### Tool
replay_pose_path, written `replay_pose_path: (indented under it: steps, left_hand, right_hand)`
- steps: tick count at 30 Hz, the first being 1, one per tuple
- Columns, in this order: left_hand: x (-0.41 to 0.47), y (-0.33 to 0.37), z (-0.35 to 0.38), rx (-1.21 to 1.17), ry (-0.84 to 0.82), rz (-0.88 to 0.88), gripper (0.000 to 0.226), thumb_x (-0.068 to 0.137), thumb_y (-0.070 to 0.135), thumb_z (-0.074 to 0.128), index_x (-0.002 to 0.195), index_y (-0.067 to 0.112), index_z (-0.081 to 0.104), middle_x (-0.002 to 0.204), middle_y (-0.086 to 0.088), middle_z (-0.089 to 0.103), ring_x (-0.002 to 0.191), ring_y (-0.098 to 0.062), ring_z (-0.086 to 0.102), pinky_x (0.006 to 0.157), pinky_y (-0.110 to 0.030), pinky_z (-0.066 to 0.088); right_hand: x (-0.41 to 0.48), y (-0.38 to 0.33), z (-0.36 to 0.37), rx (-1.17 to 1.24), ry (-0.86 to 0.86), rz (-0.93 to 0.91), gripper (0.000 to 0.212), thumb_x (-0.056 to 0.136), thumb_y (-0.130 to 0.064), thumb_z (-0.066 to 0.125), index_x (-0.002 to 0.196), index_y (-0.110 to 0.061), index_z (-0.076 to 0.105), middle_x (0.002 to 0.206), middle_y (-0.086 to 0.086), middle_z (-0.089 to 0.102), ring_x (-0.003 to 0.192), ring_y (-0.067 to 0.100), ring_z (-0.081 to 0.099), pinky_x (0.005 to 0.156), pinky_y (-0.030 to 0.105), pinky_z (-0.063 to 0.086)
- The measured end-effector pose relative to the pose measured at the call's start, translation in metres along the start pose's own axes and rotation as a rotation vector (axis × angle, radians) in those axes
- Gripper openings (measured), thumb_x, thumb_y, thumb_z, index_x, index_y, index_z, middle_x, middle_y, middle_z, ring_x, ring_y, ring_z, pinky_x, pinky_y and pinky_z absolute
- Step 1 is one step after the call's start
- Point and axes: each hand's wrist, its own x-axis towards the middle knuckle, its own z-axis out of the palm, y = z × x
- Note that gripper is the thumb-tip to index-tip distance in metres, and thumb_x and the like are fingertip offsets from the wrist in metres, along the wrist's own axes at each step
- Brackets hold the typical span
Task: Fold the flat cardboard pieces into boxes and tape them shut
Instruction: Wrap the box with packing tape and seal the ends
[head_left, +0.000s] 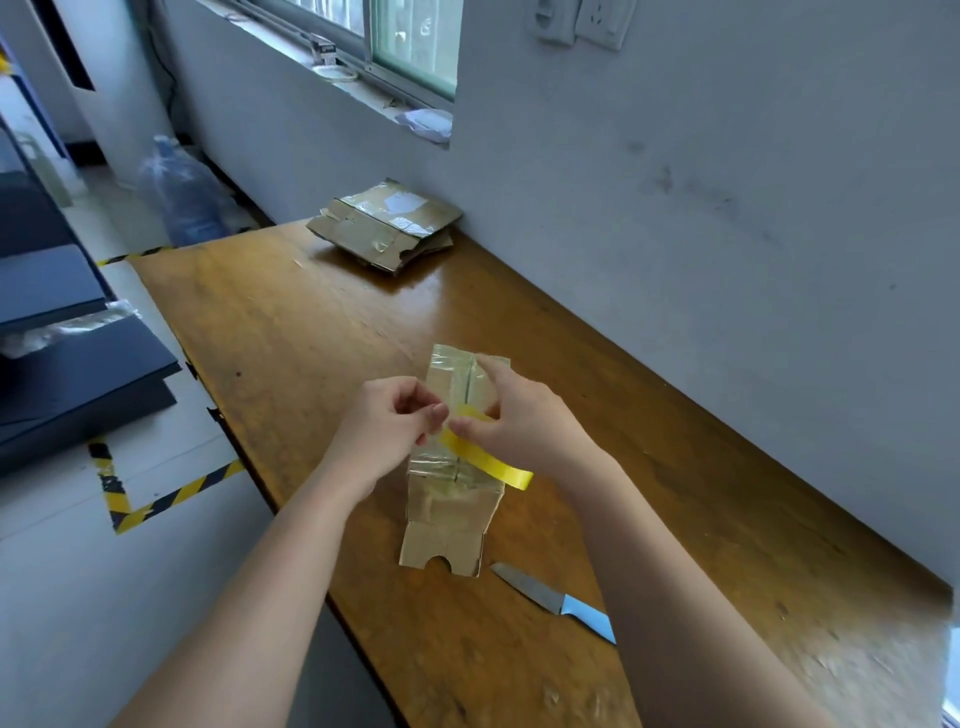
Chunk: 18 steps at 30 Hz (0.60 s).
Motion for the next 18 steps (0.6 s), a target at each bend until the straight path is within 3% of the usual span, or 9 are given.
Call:
replay_pose_path:
  steps: [1,4,8,13,18]
  left_hand:
    - [0.001,-0.001,-0.002,0.005,0.011,-0.013,0.018,0.088,0.010,0.068,0.071,0.014,0.065,0.053,0.005,0.060,0.047,-0.007,0.049,0.049,-0.022,0.038]
    - [0.003,-0.003,-0.007,-0.025,0.048,-0.054,0.026,0.089,0.011,0.066,0.064,0.020,0.062,0.052,0.007,0.057,0.050,-0.008,0.049,0.050,-0.024,0.036]
    - [0.004,-0.008,-0.012,-0.068,0.090,-0.103,0.027,0.088,0.009,0.066,0.064,0.018,0.061,0.050,0.010,0.055,0.049,-0.006,0.048,0.047,-0.017,0.037]
    - [0.001,-0.019,-0.009,-0.185,0.143,-0.227,0.022,0.088,0.013,0.067,0.067,0.013,0.060,0.052,0.004,0.057,0.044,-0.010,0.040,0.044,-0.022,0.033]
    - [-0.002,-0.032,-0.011,-0.213,0.157,-0.329,0.017,0.090,0.012,0.065,0.074,0.009,0.063,0.057,0.000,0.060,0.045,-0.011,0.040,0.050,-0.026,0.037]
  right_hand:
    - [0.001,0.003,0.000,0.026,-0.044,0.008,0.057,0.086,-0.056,0.061,0.132,-0.025,0.051,0.116,-0.003,0.064,0.100,0.016,0.060,0.080,0.031,0.049]
    - [0.001,0.016,0.000,0.129,-0.115,-0.029,0.041,0.086,-0.059,0.059,0.088,-0.019,0.065,0.079,-0.005,0.062,0.073,0.011,0.058,0.075,0.037,0.047]
    - [-0.003,0.023,0.001,0.390,0.048,-0.060,0.051,0.085,-0.055,0.064,0.077,-0.004,0.064,0.065,0.001,0.053,0.059,0.013,0.048,0.058,0.037,0.040]
    - [0.005,0.004,0.007,-0.056,0.295,-0.069,0.043,0.081,-0.066,0.052,0.070,-0.026,0.064,0.061,-0.011,0.056,0.055,0.008,0.054,0.045,0.023,0.042]
    - [0.008,0.001,0.015,-0.190,0.238,-0.002,0.037,0.083,-0.060,0.052,0.071,-0.025,0.056,0.057,-0.013,0.045,0.054,0.006,0.045,0.044,0.022,0.030]
